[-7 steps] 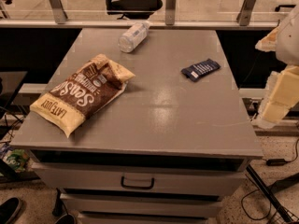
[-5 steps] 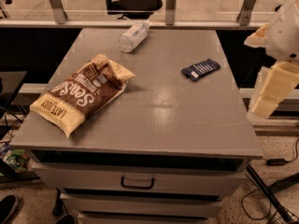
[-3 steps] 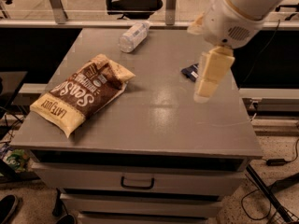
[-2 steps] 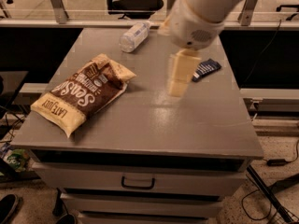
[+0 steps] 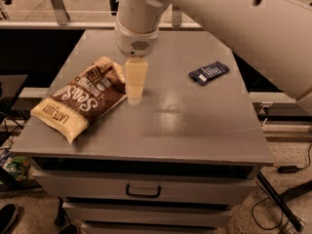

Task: Move brown chip bag near rxbar blueberry

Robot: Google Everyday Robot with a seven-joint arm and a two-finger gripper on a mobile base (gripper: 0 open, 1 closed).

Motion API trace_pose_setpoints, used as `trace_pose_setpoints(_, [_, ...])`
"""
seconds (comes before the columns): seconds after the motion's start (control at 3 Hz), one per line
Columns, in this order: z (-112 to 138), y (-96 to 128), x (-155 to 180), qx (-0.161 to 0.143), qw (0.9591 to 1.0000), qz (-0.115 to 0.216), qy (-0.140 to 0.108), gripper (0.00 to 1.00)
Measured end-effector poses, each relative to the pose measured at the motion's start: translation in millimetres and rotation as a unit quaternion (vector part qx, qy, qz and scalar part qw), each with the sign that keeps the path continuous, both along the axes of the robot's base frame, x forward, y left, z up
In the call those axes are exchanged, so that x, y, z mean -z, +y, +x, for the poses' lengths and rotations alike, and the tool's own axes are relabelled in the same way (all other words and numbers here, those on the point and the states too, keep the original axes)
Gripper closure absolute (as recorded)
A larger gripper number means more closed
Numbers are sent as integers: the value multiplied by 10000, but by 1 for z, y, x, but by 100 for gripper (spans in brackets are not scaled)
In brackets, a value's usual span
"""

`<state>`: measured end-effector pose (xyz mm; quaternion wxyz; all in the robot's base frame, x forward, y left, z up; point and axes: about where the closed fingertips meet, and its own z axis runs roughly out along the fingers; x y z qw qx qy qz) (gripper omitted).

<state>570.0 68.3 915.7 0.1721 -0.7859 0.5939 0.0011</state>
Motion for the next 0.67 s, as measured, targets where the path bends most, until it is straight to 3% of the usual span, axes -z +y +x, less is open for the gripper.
trace_pose_setpoints(0.33, [30, 39, 26, -271, 9990, -348, 111, 0])
trace_pose_setpoints(0.67, [45, 58, 39, -414, 9975, -542, 164, 0])
